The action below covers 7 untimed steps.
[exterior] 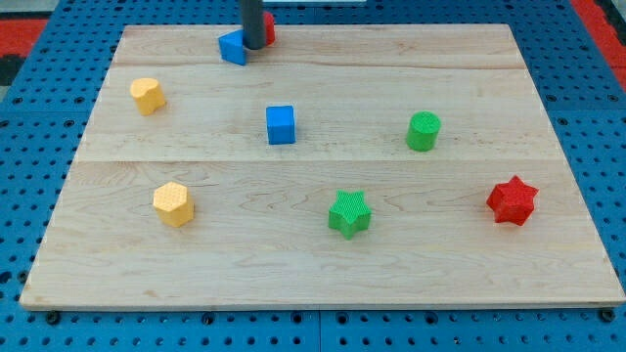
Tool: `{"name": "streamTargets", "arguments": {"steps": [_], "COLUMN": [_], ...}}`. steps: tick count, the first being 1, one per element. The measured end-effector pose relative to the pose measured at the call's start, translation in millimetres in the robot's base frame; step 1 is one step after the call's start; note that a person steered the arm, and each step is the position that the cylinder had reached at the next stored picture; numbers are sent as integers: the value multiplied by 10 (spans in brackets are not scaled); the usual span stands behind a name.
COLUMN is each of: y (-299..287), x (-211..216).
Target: Move the triangle and red circle in opposite directions
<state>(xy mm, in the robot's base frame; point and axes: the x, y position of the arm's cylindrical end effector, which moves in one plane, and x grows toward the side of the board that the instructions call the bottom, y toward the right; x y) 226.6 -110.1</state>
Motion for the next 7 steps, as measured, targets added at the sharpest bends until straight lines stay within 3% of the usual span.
{"name": "streamTargets", "arguments": {"steps": [1, 2, 3, 4, 5, 6, 7], "y": [-345, 467, 200, -772, -1016, -425, -351], "x": [-110, 47, 381, 117, 108, -114, -343]}}
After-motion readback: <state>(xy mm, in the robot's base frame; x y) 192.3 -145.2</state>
